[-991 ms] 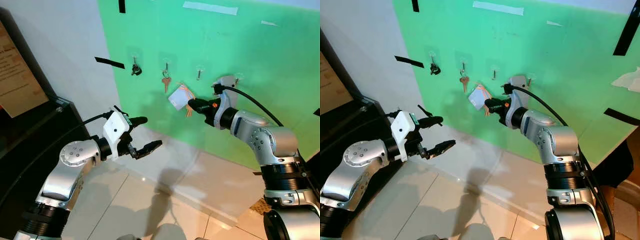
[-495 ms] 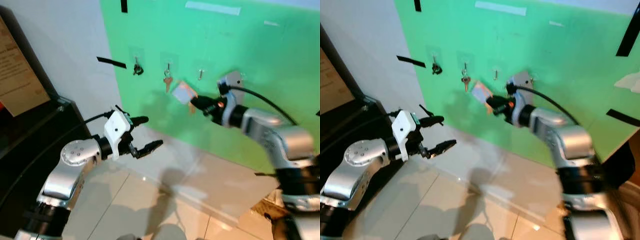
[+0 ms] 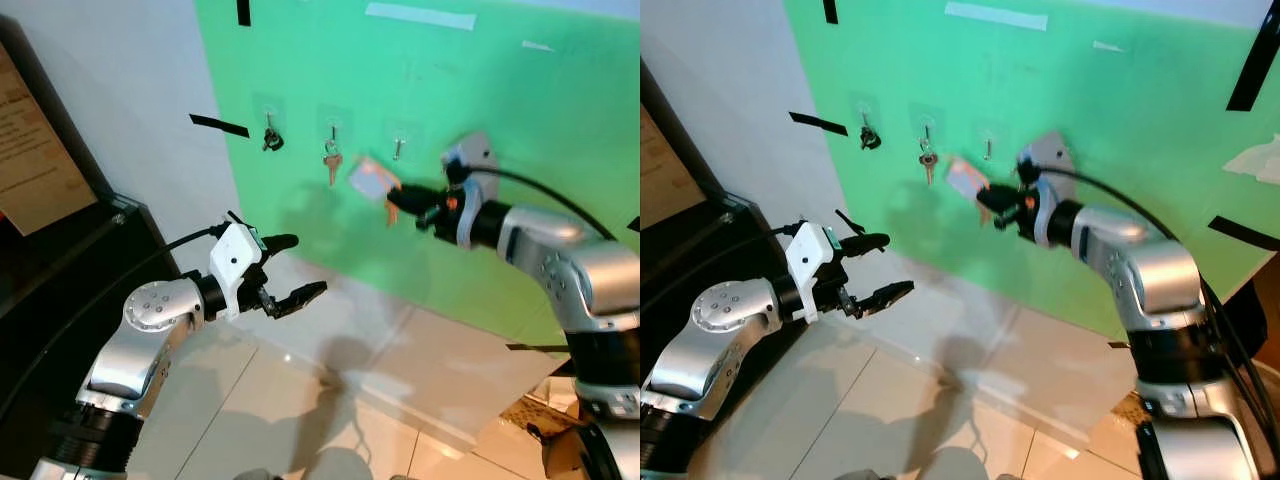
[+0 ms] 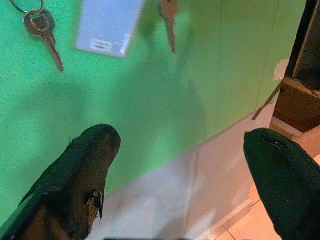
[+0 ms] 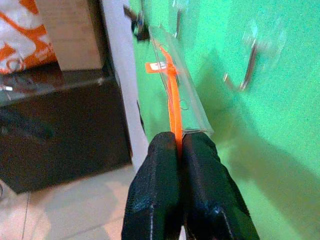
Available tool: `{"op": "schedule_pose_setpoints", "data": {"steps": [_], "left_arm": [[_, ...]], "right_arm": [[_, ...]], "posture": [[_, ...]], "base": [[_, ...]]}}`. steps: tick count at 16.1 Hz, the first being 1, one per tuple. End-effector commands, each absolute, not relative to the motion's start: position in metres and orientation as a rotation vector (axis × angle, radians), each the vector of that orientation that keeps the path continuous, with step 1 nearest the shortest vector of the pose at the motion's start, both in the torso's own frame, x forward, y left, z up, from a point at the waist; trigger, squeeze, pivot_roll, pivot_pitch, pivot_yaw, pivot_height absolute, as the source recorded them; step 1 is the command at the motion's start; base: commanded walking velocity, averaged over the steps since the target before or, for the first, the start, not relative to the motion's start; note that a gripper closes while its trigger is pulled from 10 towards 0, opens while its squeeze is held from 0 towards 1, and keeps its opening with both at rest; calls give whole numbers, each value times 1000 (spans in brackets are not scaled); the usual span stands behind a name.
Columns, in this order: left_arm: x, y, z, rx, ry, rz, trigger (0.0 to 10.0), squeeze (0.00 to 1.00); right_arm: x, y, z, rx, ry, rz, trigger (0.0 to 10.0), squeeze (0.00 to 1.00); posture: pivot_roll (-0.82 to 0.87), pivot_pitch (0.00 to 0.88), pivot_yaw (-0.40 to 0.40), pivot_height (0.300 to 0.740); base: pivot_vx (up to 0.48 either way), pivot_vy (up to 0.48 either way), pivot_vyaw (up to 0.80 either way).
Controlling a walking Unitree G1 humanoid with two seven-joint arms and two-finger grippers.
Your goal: Hang keys on a hook
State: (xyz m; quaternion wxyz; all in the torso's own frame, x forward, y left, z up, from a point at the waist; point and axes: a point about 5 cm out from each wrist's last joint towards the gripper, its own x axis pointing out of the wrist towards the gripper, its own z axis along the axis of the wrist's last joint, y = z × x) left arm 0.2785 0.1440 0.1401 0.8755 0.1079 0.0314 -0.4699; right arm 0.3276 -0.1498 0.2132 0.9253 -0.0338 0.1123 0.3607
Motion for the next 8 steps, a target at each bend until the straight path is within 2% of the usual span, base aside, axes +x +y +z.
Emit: {"op": "schedule_pose_setpoints", "data": {"steps": [1,8], "left_arm": [[279,142,143,242,60,-991,10000,0],[279,143,142,242,60,-986,10000,0]], "right_arm": [[333,-151,220,-54,209,714,10000,0],[343,-153,222,11,199,656,10000,0]], "posture": [[-75,0,47,740],[-64,0,37,740]], "base": [[0,0,0],[0,0,0]]}}
